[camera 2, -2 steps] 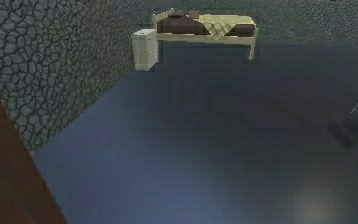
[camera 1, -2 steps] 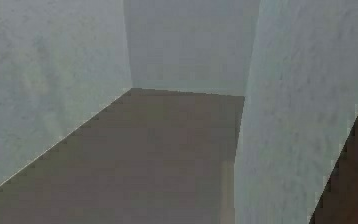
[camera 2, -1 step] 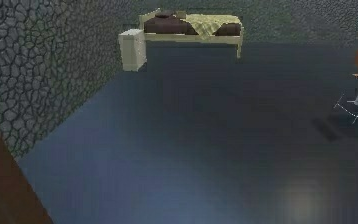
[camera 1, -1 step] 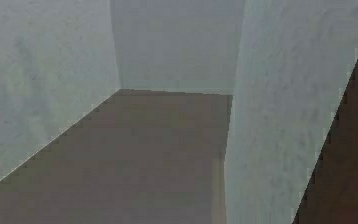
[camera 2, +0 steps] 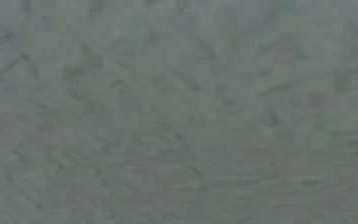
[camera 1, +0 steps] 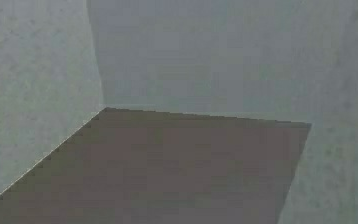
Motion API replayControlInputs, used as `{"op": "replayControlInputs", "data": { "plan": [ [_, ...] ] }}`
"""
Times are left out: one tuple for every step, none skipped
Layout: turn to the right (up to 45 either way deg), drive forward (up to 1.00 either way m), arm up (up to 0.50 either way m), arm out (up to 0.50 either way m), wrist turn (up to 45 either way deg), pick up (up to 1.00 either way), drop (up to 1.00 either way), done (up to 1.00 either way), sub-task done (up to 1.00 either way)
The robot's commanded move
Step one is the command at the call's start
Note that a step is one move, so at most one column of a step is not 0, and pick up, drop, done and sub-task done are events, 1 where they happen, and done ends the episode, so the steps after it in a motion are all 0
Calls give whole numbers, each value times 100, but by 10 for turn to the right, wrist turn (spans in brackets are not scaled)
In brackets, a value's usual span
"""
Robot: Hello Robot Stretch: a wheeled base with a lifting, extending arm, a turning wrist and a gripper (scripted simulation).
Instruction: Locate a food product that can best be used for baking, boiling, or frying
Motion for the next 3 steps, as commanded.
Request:
{"op": "replayControlInputs", "data": {
  "plan": [
    [0, 95, 0, 0, 0, 0, 0, 0, 0],
    [450, 0, 0, 0, 0, 0, 0, 0, 0],
    [90, 0, 0, 0, 0, 0, 0, 0, 0]
  ]
}}
